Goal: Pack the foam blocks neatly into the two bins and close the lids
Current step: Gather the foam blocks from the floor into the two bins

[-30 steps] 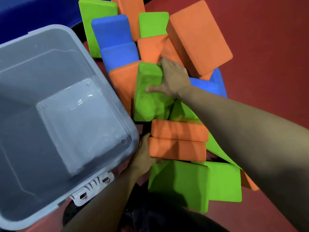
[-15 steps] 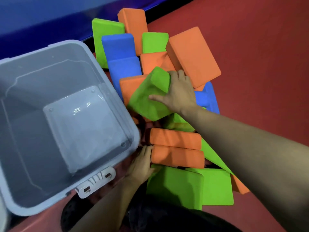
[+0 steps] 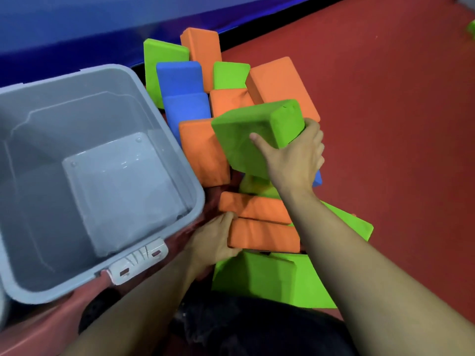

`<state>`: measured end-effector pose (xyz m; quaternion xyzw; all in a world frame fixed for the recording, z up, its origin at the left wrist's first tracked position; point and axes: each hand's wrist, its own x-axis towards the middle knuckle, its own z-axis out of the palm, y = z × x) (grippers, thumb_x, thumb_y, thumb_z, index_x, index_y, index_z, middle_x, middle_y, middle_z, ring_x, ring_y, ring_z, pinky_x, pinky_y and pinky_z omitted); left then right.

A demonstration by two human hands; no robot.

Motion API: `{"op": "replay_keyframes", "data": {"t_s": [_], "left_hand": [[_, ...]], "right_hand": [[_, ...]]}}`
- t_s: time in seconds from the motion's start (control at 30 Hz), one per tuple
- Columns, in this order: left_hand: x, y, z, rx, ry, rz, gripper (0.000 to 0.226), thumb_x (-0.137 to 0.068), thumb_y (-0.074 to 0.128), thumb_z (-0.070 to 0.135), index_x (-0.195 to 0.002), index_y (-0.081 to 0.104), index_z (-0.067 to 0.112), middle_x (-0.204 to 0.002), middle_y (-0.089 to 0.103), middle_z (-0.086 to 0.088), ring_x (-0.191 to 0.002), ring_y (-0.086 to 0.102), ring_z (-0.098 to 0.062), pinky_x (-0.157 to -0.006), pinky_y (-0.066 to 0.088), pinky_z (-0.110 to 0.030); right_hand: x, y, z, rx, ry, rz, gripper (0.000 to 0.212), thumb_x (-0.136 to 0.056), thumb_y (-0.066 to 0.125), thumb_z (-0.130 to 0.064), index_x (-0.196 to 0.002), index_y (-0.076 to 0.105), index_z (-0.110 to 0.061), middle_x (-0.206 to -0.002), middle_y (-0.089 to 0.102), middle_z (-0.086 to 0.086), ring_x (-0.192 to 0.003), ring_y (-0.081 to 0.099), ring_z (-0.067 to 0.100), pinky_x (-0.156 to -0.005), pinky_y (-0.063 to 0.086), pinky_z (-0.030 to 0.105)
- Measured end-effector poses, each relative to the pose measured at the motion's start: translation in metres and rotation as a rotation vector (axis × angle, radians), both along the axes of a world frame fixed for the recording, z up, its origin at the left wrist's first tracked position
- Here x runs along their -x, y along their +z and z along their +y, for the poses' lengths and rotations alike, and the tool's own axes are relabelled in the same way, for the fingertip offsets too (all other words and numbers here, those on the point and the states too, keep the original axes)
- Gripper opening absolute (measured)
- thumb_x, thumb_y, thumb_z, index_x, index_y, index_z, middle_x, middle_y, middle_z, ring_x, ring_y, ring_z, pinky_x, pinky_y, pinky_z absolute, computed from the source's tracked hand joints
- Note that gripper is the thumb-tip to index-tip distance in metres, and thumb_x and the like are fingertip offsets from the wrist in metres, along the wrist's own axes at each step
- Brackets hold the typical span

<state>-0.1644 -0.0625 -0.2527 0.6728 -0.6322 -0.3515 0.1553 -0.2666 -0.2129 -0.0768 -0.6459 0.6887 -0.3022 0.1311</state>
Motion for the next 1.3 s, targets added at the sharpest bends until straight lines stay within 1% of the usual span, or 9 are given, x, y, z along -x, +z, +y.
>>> {"op": "replay_keyframes", "data": {"t_s": [0.13,0.23,0.3,0.53,0.63,0.8,0.97,1.1,1.3], "left_hand": [[0.011,0.049,0.0,0.093,0.052,0.064,0.084,-0.069,0.081,0.055,-0.138,0.044,0.023,-0.134,0.056,0.003,-0.122,0.056,-0.017,-0.1,0.043,-0.033],[0.014,0.101,-0.001,0.201,0.092,0.089,0.084,-0.069,0.083,0.059,-0.138,0.046,0.028,-0.135,0.055,0.011,-0.121,0.051,-0.006,-0.104,0.039,-0.025],[0.013,0.136,0.0,0.273,0.137,0.088,0.085,-0.068,0.082,0.06,-0.138,0.048,0.027,-0.135,0.056,0.012,-0.121,0.051,-0.005,-0.104,0.036,-0.018],[-0.037,0.251,0.039,0.411,0.326,0.016,0.083,-0.06,0.082,0.068,-0.131,0.05,0.038,-0.129,0.059,0.019,-0.117,0.057,-0.004,-0.103,0.047,-0.033],[-0.081,0.292,0.085,0.452,0.436,-0.064,0.081,-0.061,0.086,0.062,-0.13,0.052,0.036,-0.127,0.059,0.021,-0.115,0.057,-0.001,-0.103,0.047,-0.031],[-0.17,0.341,0.185,0.518,0.634,-0.22,0.086,-0.061,0.087,0.06,-0.134,0.054,0.029,-0.128,0.06,0.016,-0.113,0.058,-0.005,-0.101,0.048,-0.031],[-0.259,0.343,0.294,0.55,0.823,-0.326,0.085,-0.062,0.083,0.064,-0.133,0.057,0.025,-0.128,0.06,0.012,-0.111,0.058,-0.008,-0.098,0.05,-0.034],[-0.308,0.316,0.376,0.447,0.966,-0.392,0.084,-0.064,0.089,0.052,-0.136,0.057,0.022,-0.128,0.06,0.008,-0.114,0.057,-0.012,-0.098,0.047,-0.033],[-0.359,0.238,0.437,0.236,0.952,-0.449,0.088,-0.066,0.086,0.057,-0.141,0.052,0.024,-0.136,0.055,0.007,-0.122,0.054,-0.014,-0.1,0.046,-0.033]], "right_hand": [[0.014,0.016,-0.009,-0.023,-0.021,-0.114,0.102,-0.064,0.075,-0.076,-0.138,0.04,-0.016,-0.136,0.052,0.004,-0.129,0.048,0.031,-0.103,0.037,0.048],[0.024,0.046,-0.018,0.02,-0.055,-0.223,0.101,-0.069,0.073,-0.074,-0.141,0.037,-0.013,-0.141,0.048,0.007,-0.131,0.045,0.034,-0.103,0.037,0.049],[0.025,0.067,-0.016,0.06,-0.068,-0.271,0.099,-0.073,0.071,-0.072,-0.143,0.035,-0.011,-0.143,0.045,0.009,-0.132,0.043,0.035,-0.104,0.036,0.05],[-0.01,0.125,0.044,0.097,0.04,-0.446,0.099,-0.076,0.07,-0.07,-0.146,0.034,-0.009,-0.146,0.043,0.012,-0.136,0.037,0.034,-0.109,0.03,0.05],[-0.038,0.148,0.076,0.095,0.155,-0.459,0.098,-0.078,0.069,-0.069,-0.146,0.033,-0.008,-0.146,0.042,0.014,-0.138,0.036,0.034,-0.11,0.029,0.05],[-0.107,0.176,0.136,0.072,0.395,-0.437,0.095,-0.081,0.069,-0.065,-0.148,0.031,-0.009,-0.149,0.039,0.013,-0.14,0.033,0.032,-0.111,0.027,0.049],[-0.207,0.165,0.208,0.002,0.607,-0.417,0.094,-0.083,0.069,-0.061,-0.151,0.027,-0.012,-0.154,0.035,0.012,-0.143,0.029,0.031,-0.111,0.026,0.049],[-0.288,0.137,0.271,-0.097,0.769,-0.383,0.092,-0.082,0.066,-0.065,-0.15,0.026,-0.018,-0.151,0.037,0.007,-0.14,0.031,0.029,-0.11,0.026,0.048],[-0.373,0.062,0.34,-0.307,0.963,-0.088,0.09,-0.082,0.067,-0.061,-0.15,0.026,-0.018,-0.15,0.037,0.007,-0.14,0.031,0.031,-0.113,0.026,0.048]]}}
